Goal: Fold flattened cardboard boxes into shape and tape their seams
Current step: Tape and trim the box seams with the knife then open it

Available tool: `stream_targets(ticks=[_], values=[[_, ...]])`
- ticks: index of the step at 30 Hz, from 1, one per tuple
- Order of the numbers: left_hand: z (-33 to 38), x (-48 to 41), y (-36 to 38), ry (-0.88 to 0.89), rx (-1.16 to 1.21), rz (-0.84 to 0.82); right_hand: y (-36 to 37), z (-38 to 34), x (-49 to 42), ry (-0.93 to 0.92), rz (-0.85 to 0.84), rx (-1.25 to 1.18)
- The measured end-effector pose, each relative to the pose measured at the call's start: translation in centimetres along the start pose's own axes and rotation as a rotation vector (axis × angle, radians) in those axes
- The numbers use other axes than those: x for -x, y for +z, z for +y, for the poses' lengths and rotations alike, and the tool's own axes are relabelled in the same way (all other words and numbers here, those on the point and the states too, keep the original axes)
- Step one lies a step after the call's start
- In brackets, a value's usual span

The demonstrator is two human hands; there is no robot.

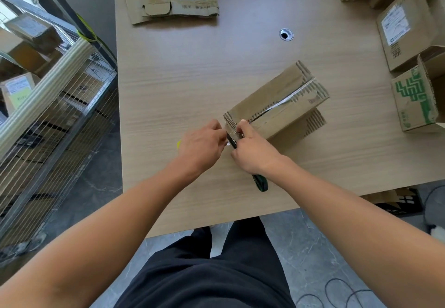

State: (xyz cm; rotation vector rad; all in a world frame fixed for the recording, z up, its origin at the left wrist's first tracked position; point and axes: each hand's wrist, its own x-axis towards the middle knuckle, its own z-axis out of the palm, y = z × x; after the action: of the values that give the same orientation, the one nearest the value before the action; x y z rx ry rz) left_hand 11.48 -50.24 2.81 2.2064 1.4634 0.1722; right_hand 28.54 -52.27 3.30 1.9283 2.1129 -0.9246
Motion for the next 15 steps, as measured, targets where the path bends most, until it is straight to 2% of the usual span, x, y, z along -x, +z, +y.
stream_targets(ticks=[4, 6, 10, 12, 15], values=[[-0.7, -0.2, -2.0, 0.032, 0.111, 0.204, -0.6, 1.9, -0.5, -0.015, -0.046, 0.078], [-1.7, -1.3, -2.5, -0.006, 0.094, 0.2, -1.5, 2.6, -0.2, -0.051, -0.055, 0.037], [-3.0, -4.4, -2.9, -0.022, 0.115, 0.191, -2.1, 4.1, 1.1, -0.213, 0.062, -0.102], [-3.2, -5.7, -2.9, -0.001, 0.081, 0.169, -1.7, 4.1, 2.2, -0.19, 0.172, -0.309], [-3.3, -7.3, -3.1, 0.058, 0.064, 0.12, -0.7, 3.1, 2.8, -0.076, 0.498, -0.568]])
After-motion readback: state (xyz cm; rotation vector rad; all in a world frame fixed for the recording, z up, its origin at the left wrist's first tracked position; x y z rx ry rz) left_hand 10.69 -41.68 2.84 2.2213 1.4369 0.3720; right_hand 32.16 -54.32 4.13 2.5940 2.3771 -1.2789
